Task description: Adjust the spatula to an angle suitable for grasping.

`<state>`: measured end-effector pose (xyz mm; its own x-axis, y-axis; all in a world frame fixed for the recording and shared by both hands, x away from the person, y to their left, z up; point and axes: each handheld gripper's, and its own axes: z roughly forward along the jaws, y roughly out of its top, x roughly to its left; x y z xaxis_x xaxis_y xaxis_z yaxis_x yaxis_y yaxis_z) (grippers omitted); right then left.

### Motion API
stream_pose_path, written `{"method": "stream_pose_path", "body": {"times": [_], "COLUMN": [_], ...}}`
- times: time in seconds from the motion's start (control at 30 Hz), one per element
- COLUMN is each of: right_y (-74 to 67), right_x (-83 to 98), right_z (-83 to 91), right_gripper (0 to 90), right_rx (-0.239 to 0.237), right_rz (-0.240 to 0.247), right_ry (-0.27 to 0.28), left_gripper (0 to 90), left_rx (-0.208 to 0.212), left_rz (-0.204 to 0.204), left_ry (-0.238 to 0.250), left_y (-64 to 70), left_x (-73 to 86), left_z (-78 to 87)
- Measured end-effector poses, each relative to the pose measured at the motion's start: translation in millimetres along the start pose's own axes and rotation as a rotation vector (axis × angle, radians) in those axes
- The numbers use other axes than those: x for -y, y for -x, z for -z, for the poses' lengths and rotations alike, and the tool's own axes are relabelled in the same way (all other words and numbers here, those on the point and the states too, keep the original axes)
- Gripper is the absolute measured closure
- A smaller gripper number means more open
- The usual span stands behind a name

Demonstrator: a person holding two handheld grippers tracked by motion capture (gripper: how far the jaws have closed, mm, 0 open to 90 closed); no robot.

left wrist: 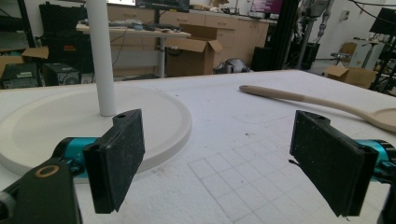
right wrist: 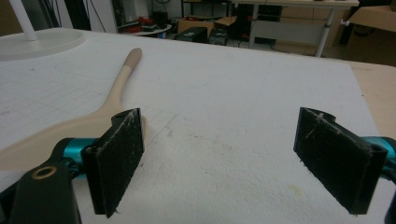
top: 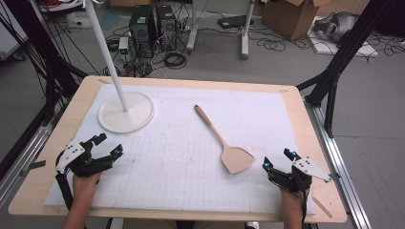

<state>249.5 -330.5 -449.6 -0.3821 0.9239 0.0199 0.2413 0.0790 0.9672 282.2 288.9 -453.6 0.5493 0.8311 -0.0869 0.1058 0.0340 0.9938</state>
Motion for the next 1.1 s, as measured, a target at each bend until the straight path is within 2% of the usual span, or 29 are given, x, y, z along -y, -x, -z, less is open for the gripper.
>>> {"method": "stream_pose_path", "body": {"times": [0.57, 0.67, 0.77, 0.8, 0.83, 0.9, 1.0, 1.1], "right_y": [1.2, -0.3, -7.1, -14.4, -14.4, -23.8, -40.4, -45.2], "right_x": [-1.0, -4.7, -16.5, -28.1, -28.1, -39.9, -58.5, -64.2], "right_z": [1.1, 4.8, 8.0, 6.1, 6.1, 1.2, -11.2, -17.1], "right_gripper": [15.1, 15.0, 15.0, 15.0, 15.0, 15.0, 15.0, 15.0], "right_rx": [-0.010, -0.023, -0.032, -0.066, -0.066, -0.100, -0.126, -0.134], "right_rz": [-0.009, -0.035, -0.026, -0.014, -0.014, 0.024, 0.089, 0.094], "right_ry": [-0.001, 0.020, 0.057, 0.067, 0.067, 0.059, 0.022, 0.014], "left_gripper": [18.6, 18.6, 18.6, 18.6, 18.6, 18.6, 18.6, 18.6], "left_rx": [-0.013, -0.009, -0.012, -0.012, -0.012, -0.010, -0.010, -0.009], "left_rz": [-0.001, 0.004, 0.006, 0.004, 0.002, 0.004, 0.009, 0.008], "left_ry": [-0.001, -0.004, -0.007, -0.008, -0.007, -0.005, -0.005, -0.005], "left_y": [0.9, 0.3, 0.2, 0.3, 0.4, 0.3, 0.3, 0.1], "left_x": [-0.1, -0.2, -0.3, -0.3, -0.3, -0.2, -0.2, -0.2], "left_z": [-0.7, -0.6, -1.1, -1.2, -1.2, -0.9, -0.8, -0.7]}}
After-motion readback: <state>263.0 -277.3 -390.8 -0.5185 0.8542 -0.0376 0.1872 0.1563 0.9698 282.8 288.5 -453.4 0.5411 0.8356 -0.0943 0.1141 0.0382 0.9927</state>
